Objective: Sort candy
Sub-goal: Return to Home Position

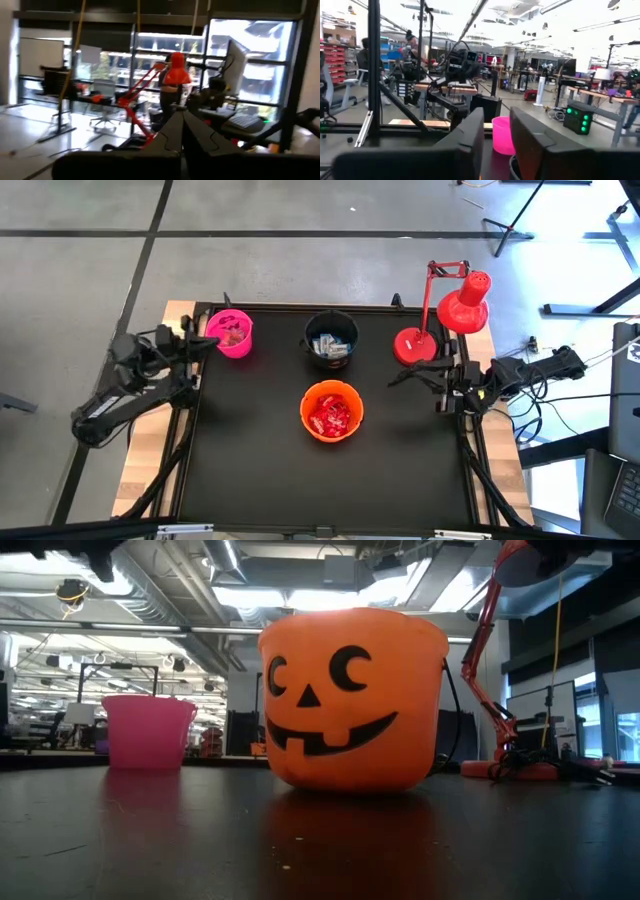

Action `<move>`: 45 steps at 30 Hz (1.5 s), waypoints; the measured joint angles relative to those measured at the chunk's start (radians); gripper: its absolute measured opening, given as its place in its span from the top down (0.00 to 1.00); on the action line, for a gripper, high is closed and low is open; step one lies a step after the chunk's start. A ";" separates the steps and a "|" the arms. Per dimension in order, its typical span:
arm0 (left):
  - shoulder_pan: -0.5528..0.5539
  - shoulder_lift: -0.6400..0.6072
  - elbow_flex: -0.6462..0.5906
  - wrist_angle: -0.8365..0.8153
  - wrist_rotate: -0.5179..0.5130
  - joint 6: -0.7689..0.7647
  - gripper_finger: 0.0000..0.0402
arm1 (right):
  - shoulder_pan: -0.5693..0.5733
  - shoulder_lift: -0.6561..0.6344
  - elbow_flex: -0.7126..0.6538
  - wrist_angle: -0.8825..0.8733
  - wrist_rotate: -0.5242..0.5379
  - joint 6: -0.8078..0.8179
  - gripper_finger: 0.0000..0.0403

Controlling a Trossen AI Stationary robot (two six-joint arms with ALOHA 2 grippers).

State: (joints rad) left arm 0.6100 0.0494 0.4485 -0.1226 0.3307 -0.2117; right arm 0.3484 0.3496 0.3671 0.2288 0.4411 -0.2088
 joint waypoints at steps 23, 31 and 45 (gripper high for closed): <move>-0.375 0.047 -0.123 0.129 -0.044 0.048 1.00 | -0.236 0.000 -0.121 0.111 -0.170 0.049 0.99; -0.534 0.025 -0.023 0.102 -0.059 0.141 1.00 | -0.264 -0.078 -0.118 0.058 -0.205 0.071 1.00; -0.548 -0.046 0.094 -0.196 -0.160 0.255 1.00 | -0.264 -0.336 -0.090 -0.231 -0.264 0.100 0.99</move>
State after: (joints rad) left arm 0.0624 0.0033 0.5422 -0.3189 0.1707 0.0429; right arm 0.0845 0.0135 0.2775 -0.0023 0.1770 -0.1085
